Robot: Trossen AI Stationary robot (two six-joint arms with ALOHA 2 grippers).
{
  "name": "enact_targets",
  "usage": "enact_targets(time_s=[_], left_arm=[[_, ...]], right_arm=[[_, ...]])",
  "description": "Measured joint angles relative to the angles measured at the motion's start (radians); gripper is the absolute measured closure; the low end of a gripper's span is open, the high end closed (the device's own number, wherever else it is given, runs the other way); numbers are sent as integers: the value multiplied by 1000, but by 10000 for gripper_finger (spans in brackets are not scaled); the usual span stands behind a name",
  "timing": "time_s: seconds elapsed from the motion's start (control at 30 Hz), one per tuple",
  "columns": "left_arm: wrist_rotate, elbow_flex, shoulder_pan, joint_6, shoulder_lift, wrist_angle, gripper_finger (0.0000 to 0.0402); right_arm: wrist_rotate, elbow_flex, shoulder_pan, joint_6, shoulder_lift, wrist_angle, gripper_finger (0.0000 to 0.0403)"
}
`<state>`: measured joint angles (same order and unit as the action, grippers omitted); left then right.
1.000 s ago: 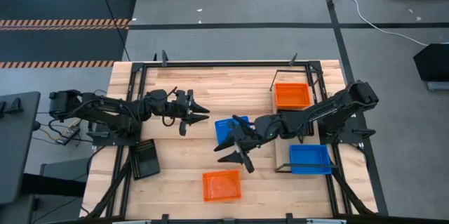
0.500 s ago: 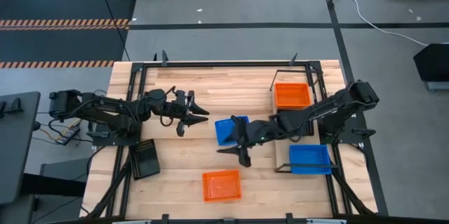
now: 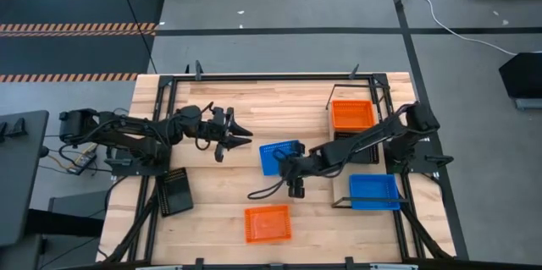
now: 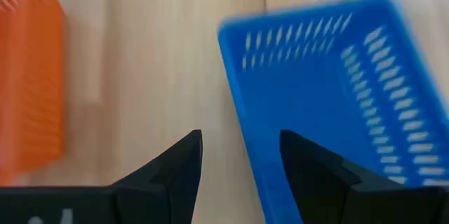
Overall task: Stack baskets on shelf by color
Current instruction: Stack the blue bin on top of the blue bin on the shelf
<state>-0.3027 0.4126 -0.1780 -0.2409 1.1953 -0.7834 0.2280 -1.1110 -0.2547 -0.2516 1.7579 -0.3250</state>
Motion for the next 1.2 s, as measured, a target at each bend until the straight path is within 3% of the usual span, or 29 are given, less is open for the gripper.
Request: enact_targets(time_s=[0.43, 0.6, 0.8, 0.93, 1.07, 1.2], left_arm=[[2, 0, 0, 1, 0, 13, 285], [3, 0, 0, 4, 0, 16, 285], [40, 0, -2, 35, 0, 19, 285], [66, 0, -2, 35, 0, 19, 285], [66, 0, -2, 35, 0, 19, 285], [66, 0, -2, 43, 0, 16, 285]], right_arm=[[-46, 0, 21, -34, 115, -16, 216], [-49, 0, 20, -34, 120, 2, 276], [-71, 0, 23, -32, 121, -13, 382], [-92, -3, 24, -11, 117, -19, 386], [-122, -66, 23, -41, 107, -153, 376], [-131, -199, 24, -44, 106, -383, 391]])
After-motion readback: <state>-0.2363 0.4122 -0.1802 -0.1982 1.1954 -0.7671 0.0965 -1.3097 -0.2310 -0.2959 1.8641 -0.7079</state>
